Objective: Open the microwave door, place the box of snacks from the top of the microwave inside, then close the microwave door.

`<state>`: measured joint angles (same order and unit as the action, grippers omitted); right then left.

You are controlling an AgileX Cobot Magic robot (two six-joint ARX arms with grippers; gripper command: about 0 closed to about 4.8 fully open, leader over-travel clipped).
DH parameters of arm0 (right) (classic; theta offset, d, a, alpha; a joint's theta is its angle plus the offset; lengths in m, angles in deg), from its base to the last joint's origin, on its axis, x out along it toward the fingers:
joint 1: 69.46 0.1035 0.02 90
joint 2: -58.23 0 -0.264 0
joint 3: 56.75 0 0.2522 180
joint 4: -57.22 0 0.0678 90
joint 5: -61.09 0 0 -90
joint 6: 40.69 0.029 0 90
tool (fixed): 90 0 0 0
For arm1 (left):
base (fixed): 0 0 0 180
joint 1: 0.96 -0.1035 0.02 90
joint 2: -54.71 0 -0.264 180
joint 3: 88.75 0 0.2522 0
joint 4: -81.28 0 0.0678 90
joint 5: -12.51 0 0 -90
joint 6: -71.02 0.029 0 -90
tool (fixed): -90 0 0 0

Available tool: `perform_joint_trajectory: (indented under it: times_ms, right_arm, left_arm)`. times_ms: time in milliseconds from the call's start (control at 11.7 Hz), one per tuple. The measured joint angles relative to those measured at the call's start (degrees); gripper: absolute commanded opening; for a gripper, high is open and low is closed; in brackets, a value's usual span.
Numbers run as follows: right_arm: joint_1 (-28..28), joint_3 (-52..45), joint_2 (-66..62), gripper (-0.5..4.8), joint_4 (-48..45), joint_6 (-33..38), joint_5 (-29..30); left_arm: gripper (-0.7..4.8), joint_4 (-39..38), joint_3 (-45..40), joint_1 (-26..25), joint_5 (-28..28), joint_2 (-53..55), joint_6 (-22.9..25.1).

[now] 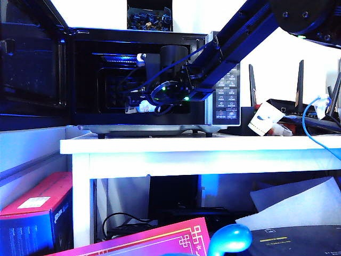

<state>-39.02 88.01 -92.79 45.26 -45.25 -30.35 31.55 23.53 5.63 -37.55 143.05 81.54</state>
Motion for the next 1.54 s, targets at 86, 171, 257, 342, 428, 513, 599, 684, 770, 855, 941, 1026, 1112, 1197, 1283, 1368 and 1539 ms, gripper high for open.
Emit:
perform_joint_trajectory:
  times_ms: [86, 171, 257, 342, 428, 513, 599, 684, 770, 855, 941, 1026, 1112, 1197, 1283, 1368, 1539]
  right_arm:
    - [0.00, -0.02, 0.00, 4.79, 0.02, 0.02, 0.02]
    - [0.00, 0.00, 0.00, 4.79, -0.20, 0.02, 0.02]
    - [0.02, 0.07, 0.02, 4.79, -0.39, 0.13, 0.02]
    - [0.07, 0.07, 0.26, 4.79, 0.17, 0.00, 0.02]
    - [0.20, 0.02, 1.09, 4.79, 2.71, 0.07, 0.02]
    - [0.28, 0.02, 2.86, 4.79, 6.82, 0.00, 0.02]
    - [0.33, 0.07, 4.87, 4.79, 10.34, 0.02, 0.02]
    - [0.33, 0.07, 6.78, 4.79, 14.23, -0.04, -0.02]
    - [0.37, 0.07, 8.66, 4.79, 19.10, -0.26, -0.02]
    - [0.42, 0.02, 9.81, 4.79, 22.64, -0.83, -0.02]
    - [0.52, -0.04, 12.02, 4.79, 27.47, -1.38, 0.00]
    - [0.66, 0.04, 14.14, 2.07, 30.60, -1.51, 0.00]
    - [2.01, 0.15, 20.63, 1.69, 48.02, -1.36, 3.74]
    - [2.03, 0.17, 22.25, 1.69, 56.24, -1.44, 8.63]
    - [2.03, 0.17, 22.34, 1.69, 58.38, -1.42, 8.81]
    - [1.99, 0.17, 21.97, 1.69, 59.76, -1.42, 8.81]
    - [1.97, 0.17, 20.61, 1.69, 59.71, -1.42, 8.81]
  left_arm:
    - [-0.05, -0.46, 0.00, 0.00, -0.02, 0.00, 0.00]
    - [-0.05, -0.81, 0.00, 0.00, -0.02, 0.00, 0.00]
    - [-0.05, -0.79, 0.00, 0.00, 0.00, 0.00, 0.00]
    - [-0.05, -0.79, 0.00, 0.00, -0.02, 0.00, 0.00]
    - [-0.05, -0.79, 0.00, 0.00, -0.02, 0.00, 0.00]
    - [-0.05, -0.79, 0.00, 0.00, -0.02, 0.00, 0.00]
    - [-0.05, -0.79, 0.00, 0.00, -0.02, 0.00, 0.00]
    - [-0.05, -0.79, 0.00, 0.00, -0.02, 0.00, 0.00]
    - [-0.05, -0.72, 0.00, 0.00, -0.02, 0.00, 0.00]
    - [-0.05, -0.70, 0.00, 0.00, -0.02, 0.00, 0.00]
    - [-0.05, -0.57, 0.00, 0.00, 0.00, 0.00, 0.00]
    - [-0.05, -0.22, 0.00, 0.00, -0.02, 0.00, 0.00]
    - [-0.05, -0.07, 0.00, 0.00, 0.00, 0.00, 0.00]
    - [-0.05, 0.22, 0.00, 0.00, -0.02, 0.00, 0.00]
    - [-0.05, 0.59, 0.00, 0.00, 0.00, 0.00, 0.00]
    - [-0.05, 0.83, 0.00, 0.00, 0.50, 0.00, -0.09]
    - [-0.05, 1.03, 0.00, 0.00, 1.05, -0.02, -0.85]
